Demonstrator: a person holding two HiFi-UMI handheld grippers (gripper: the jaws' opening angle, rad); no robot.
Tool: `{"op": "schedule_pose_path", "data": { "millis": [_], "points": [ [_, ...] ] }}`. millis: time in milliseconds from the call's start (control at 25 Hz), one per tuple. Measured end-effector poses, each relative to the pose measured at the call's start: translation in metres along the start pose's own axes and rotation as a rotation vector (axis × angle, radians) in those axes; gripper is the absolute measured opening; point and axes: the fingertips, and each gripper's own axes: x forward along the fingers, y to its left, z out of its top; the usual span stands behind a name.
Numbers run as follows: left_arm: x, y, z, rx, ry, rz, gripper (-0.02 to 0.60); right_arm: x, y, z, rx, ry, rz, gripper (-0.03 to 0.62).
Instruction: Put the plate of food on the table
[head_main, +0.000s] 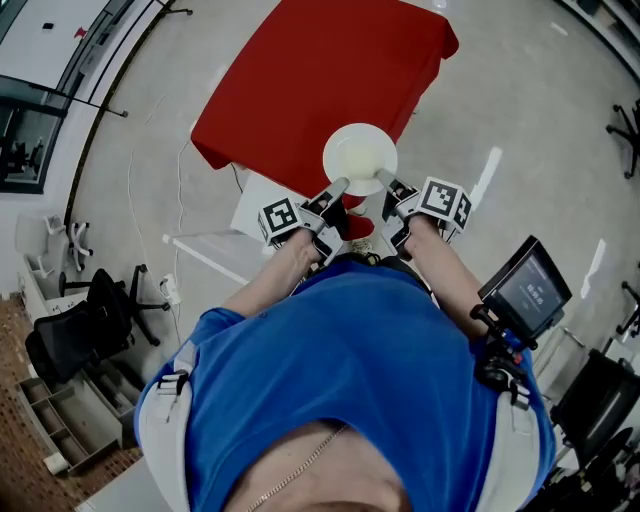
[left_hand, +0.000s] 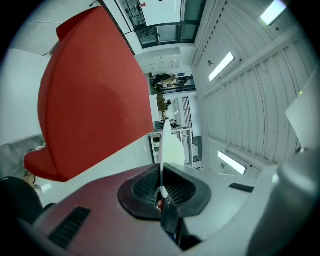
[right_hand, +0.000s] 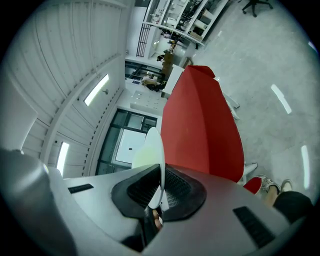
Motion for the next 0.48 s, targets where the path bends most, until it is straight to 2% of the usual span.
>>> {"op": "schedule_pose_path", "data": {
  "millis": [480],
  "points": [
    [-0.0028,-0.0029,0.0035,0.001,-0.05,-0.011,0.017,0.0051,0.0064,0.002,-0.031,0.038,-0.001,0.017]
  ]
}}
